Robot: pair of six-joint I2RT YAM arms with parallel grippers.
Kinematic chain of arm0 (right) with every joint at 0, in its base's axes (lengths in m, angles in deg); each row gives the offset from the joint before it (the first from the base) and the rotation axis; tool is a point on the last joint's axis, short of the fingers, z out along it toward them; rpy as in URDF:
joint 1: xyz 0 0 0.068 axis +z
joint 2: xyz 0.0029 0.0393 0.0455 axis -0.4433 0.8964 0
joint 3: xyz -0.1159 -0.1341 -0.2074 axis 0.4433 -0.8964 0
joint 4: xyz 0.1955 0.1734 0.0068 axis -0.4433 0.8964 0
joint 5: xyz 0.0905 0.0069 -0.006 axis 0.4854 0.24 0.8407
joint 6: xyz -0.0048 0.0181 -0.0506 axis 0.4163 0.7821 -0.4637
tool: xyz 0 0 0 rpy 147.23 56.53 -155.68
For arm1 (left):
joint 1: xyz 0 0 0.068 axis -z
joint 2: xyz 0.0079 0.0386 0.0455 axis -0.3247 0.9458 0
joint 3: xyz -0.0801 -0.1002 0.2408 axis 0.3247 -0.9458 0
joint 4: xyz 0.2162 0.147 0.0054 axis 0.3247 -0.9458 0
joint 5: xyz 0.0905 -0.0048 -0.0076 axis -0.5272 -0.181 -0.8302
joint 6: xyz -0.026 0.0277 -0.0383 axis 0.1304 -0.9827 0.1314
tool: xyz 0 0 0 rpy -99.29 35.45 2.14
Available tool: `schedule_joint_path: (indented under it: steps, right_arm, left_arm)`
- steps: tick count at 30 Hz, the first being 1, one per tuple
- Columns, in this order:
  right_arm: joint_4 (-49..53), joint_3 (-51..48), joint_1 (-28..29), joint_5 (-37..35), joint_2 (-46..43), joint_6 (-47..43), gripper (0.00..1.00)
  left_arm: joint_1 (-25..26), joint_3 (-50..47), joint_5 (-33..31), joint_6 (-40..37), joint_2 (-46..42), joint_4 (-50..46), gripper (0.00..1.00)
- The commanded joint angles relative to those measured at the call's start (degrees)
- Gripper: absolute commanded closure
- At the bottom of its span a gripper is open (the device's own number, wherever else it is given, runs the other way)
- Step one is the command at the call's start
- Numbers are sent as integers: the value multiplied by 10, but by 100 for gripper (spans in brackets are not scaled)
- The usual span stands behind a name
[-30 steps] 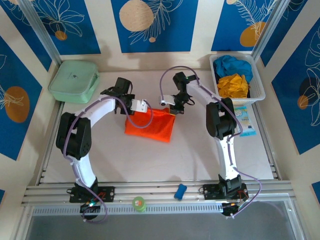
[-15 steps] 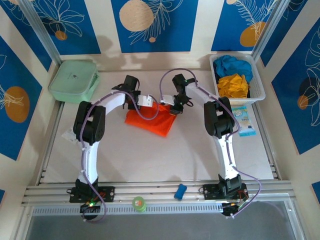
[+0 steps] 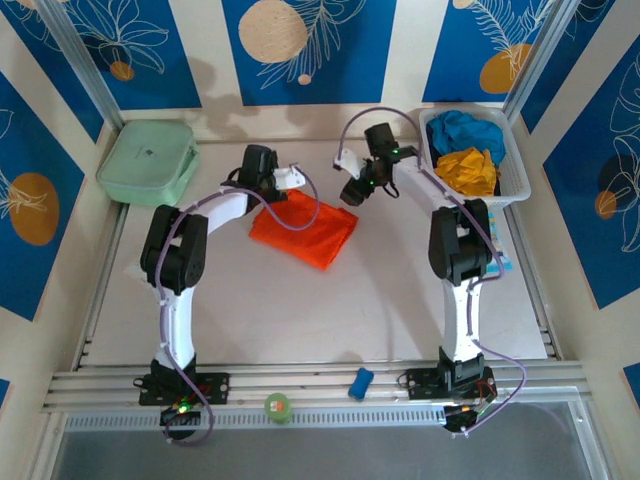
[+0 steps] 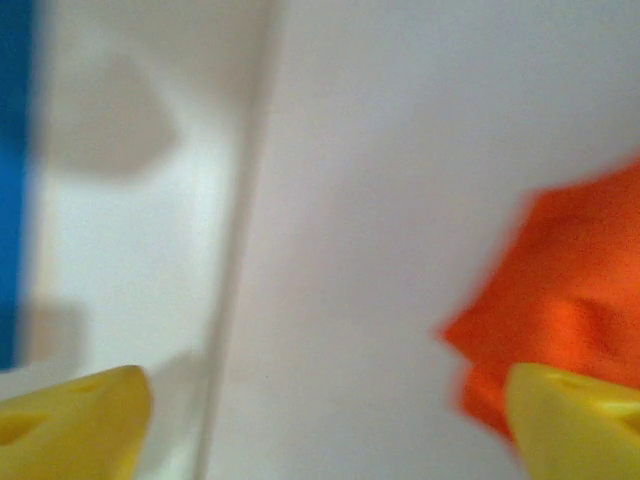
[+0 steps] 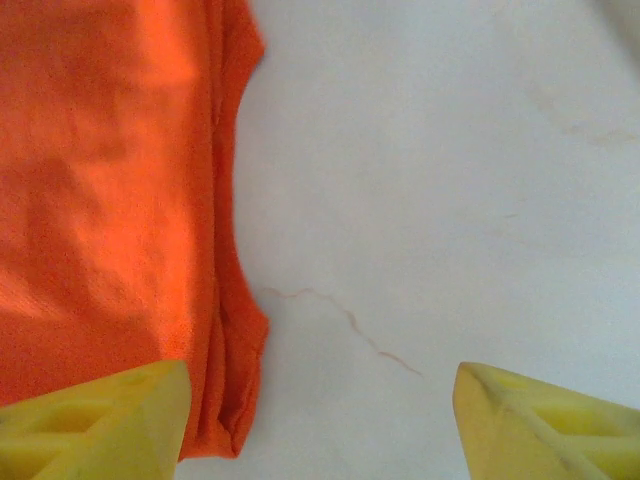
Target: Fold and stack the t-shirts
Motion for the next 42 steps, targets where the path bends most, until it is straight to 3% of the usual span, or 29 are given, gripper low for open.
schedule_joint_path:
  steps: [1, 5, 8, 11, 14, 21, 23, 25, 30, 36, 42]
  right_arm:
    - [-52, -31, -7, 12, -92, 80, 29]
    - [-77, -72, -7, -2, -195, 141, 31]
    - [-3, -31, 1, -47, -241, 242, 31]
    - [121, 37, 18, -65, -259, 307, 26]
    - [175, 32, 44, -73, -284, 369, 25]
    - [180, -89, 104, -129, -323, 583, 26]
    - [162, -134, 110, -118, -330, 666, 26]
    - [131, -181, 119, -116, -332, 723, 26]
    - [72, -247, 145, -115, -284, 827, 25]
    - [43, -223, 163, -108, -162, 897, 25]
    - [36, -202, 166, -116, -85, 963, 26]
  left_arm:
    - [1, 5, -87, 80, -65, 120, 0]
    - [0, 4, -119, 138, -130, 109, 1]
    - [1, 1, -147, 205, -186, 82, 1]
    - [-1, 30, -138, 272, -238, -57, 1]
    - [-1, 95, -110, 354, -261, -246, 1]
    - [-1, 148, -69, 496, -269, -517, 0]
    - [-1, 138, -40, 518, -261, -565, 6]
    - [-1, 125, -23, 547, -249, -591, 10]
    - [-4, 94, -3, 577, -203, -593, 8]
    - [-19, 133, 68, 595, -94, -586, 9]
    - [-36, 200, 122, 596, 24, -585, 17]
